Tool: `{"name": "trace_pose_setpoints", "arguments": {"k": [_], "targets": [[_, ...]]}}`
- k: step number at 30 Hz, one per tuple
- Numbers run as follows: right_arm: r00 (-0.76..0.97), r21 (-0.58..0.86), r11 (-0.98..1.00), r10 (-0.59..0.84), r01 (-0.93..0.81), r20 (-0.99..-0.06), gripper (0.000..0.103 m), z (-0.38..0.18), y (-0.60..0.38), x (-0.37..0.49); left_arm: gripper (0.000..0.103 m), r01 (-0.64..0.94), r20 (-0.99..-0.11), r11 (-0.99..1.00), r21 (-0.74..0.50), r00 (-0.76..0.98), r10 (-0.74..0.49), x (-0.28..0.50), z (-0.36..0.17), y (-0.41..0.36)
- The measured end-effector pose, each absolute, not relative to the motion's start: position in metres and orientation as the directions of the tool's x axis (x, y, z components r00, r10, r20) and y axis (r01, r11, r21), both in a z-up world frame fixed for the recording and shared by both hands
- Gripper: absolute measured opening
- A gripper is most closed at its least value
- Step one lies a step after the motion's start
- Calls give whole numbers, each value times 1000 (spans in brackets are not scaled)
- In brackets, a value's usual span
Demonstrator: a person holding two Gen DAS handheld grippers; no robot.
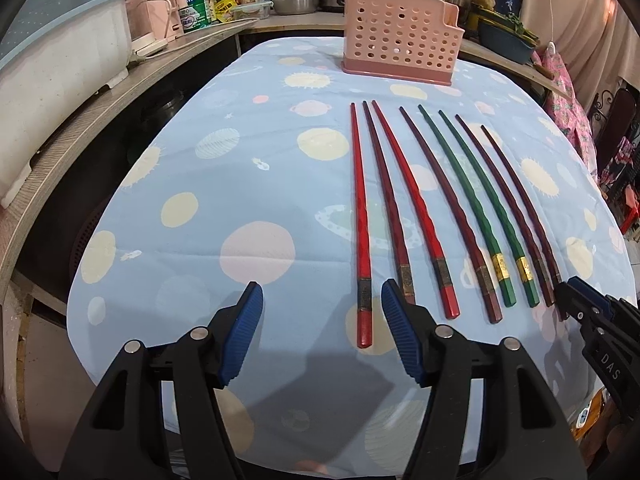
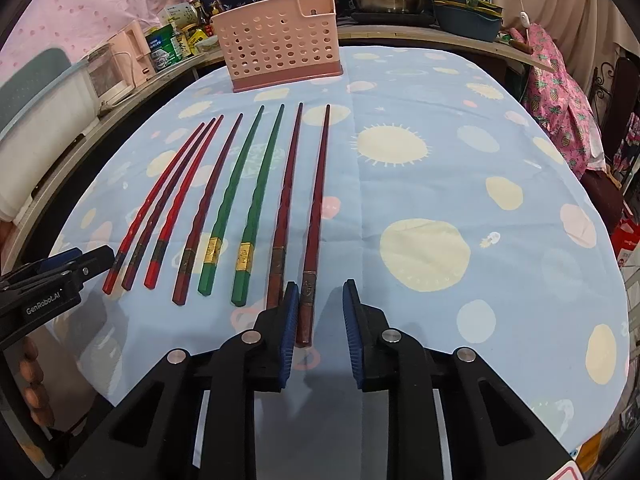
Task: Organize utensils
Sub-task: 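Grasp a red chopstick with the left tool while the right tool grasps a dark red chopstick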
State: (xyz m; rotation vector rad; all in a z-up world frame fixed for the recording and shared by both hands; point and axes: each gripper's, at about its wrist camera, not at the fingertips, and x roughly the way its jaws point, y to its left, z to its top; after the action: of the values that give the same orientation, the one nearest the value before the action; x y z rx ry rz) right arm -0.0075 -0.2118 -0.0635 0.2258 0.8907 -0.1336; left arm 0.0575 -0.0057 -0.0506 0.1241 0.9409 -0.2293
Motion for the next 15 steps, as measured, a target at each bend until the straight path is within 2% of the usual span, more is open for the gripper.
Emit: {"name": "trace_pose_setpoints", "arguments": {"k": [12,15], "targets": [[624,142,967,-23,213,-781,13,-66,-215,-9,58,245,-827,970,8,546,-131,58,-60,-7],[625,144,966,-21,213,-780,13,-66,-216,-9,51,244,-826,970,15,549,-126,58,-60,-6]]}}
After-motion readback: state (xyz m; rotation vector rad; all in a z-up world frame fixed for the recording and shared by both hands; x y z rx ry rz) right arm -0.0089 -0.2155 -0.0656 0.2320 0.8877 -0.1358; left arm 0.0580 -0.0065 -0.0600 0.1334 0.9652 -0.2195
